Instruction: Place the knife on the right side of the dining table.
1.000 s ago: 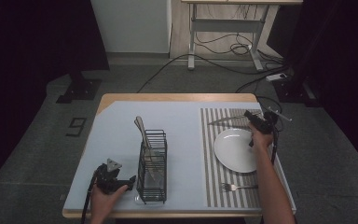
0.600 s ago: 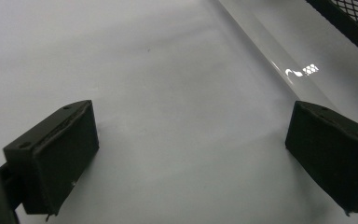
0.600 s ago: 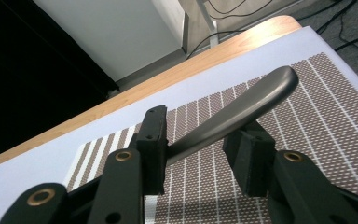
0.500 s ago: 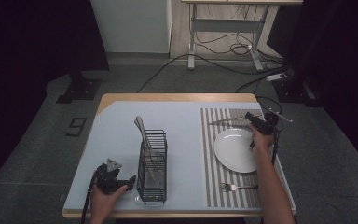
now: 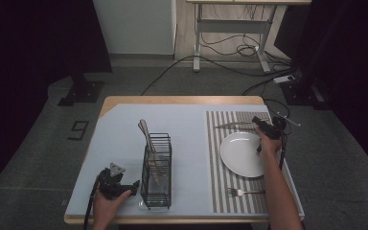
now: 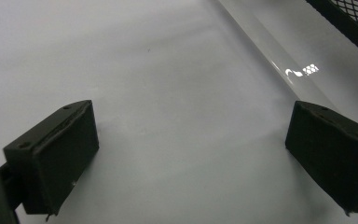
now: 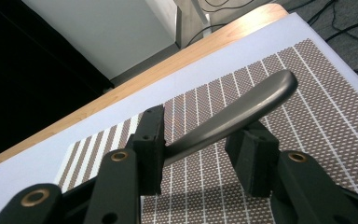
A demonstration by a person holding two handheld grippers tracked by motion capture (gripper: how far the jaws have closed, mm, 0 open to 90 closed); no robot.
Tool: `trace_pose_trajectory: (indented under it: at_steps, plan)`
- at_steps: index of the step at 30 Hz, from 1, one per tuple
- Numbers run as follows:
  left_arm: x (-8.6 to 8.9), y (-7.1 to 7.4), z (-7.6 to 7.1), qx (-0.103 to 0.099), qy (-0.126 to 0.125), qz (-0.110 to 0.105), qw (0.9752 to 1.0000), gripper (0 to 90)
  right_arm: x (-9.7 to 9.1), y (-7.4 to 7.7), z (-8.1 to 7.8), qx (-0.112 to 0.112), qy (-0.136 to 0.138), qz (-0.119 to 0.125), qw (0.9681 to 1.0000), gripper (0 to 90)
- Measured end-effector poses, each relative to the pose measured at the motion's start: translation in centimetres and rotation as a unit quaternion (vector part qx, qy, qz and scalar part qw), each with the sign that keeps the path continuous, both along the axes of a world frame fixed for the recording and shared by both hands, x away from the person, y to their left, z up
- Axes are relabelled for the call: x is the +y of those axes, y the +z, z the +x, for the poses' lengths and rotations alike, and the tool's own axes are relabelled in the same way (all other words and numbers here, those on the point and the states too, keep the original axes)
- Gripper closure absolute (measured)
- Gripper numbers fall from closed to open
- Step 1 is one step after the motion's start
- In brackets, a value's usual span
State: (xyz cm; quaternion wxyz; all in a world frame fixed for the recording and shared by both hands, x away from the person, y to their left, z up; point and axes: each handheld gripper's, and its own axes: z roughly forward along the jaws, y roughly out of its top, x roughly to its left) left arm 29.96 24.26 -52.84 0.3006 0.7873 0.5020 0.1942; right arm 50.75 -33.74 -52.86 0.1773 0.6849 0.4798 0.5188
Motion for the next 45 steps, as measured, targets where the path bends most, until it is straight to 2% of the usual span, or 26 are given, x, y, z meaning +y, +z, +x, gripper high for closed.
trace_pose_trajectory:
  at_steps: [17, 25, 28, 31, 35, 36, 40, 45]
  plan:
    - [0.0, 0.0, 0.0, 0.000, 0.000, 0.000, 1.0000, 1.9, -0.1, -0.2, 0.1, 0.037, -0.014, 0.004, 0.9992, 54.1]
    - [0.0, 0.0, 0.0, 0.000, 0.000, 0.000, 1.0000, 1.9, -0.2, -0.5, 0.2, 0.066, -0.027, 0.004, 0.9975, 50.3]
    - [0.0, 0.0, 0.0, 0.000, 0.000, 0.000, 1.0000, 1.9, -0.2, -0.6, 0.3, 0.086, -0.032, 0.011, 0.9957, 47.6]
    - [0.0, 0.0, 0.0, 0.000, 0.000, -0.001, 1.0000, 1.8, -0.5, -0.5, 0.3, 0.092, -0.039, 0.020, 0.9948, 45.4]
    - [0.0, 0.0, 0.0, 0.000, 0.000, -0.001, 1.0000, 1.9, -0.7, -0.3, 0.1, 0.100, -0.043, 0.020, 0.9938, 44.2]
    - [0.0, 0.0, 0.0, 0.000, 0.000, 0.000, 1.0000, 1.9, -0.8, -0.2, 0.0, 0.102, -0.043, 0.020, 0.9937, 44.2]
    - [0.0, 0.0, 0.0, 0.000, 0.000, 0.000, 1.0000, 1.8, -0.8, 0.6, -0.1, 0.083, -0.032, -0.001, 0.9961, 44.1]
    - [0.0, 0.0, 0.0, 0.000, 0.000, 0.000, 1.0000, 1.9, 0.0, 1.9, 0.3, 0.058, 0.000, -0.022, 0.9981, 44.1]
